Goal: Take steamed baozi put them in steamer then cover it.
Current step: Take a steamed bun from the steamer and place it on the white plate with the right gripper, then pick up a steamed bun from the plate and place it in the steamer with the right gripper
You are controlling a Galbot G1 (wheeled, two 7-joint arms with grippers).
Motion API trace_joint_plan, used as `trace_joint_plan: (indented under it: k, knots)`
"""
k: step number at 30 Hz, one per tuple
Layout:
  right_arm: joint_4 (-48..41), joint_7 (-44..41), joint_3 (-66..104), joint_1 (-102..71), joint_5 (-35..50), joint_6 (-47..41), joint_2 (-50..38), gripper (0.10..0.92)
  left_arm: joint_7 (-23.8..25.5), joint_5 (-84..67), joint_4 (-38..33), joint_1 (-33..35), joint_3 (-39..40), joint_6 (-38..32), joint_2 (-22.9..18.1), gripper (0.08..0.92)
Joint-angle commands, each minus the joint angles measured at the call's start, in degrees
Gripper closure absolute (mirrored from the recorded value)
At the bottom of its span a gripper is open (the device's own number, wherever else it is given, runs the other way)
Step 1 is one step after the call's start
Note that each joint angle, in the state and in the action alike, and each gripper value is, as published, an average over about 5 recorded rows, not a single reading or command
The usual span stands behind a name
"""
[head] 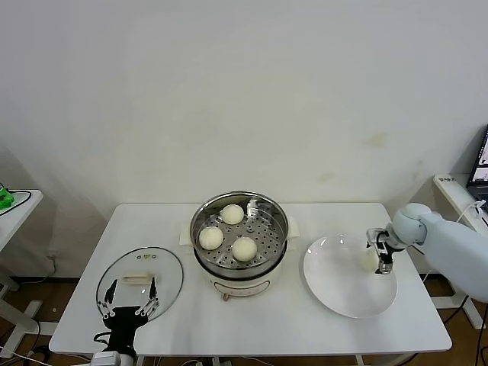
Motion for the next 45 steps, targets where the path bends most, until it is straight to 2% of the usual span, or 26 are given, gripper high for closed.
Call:
trace_joint_plan:
  k: [1,8,21,27,33,45]
  knots:
    - [-1.9,0.0,0.5,-0.7,-1.2,0.1,1.6,0.203,0.0,0.0,0.1,-0.1,0.1,0.0,-0.1,0.177]
    - [-2.2,-0.2,0.7,-0.9,-1.8,0.1,1.6,0.253,0.0,0.0,-0.1,-0.1,0.1,0.0,-0.2,0.177]
    - [1.8,-0.6,0.7,-0.3,-0.5,-0.6,-0.9,0.506,-0.1,0.1,-0.6,0.2,0.0,-0.1,-0.3,0.177]
    - [7.9,-0.7,-1.2,6.3,3.6,-2.0,-4.7,0.516,-0.2,0.3,-1.0,0.2,0.3,0.0,-0.4,0.177]
    - [14.4,-0.3,-7.5,20.0,11.5,-4.1,-6.0,0.510,-0.2,0.7,-1.4,0.0,0.9,0.1,-0.5,0.177]
    - [27.9,8.5,-22.5,39.2,30.9,-14.3,5.6,0.507,-0.4,0.6,-1.7,-0.9,1.0,0.5,-0.3,0.177]
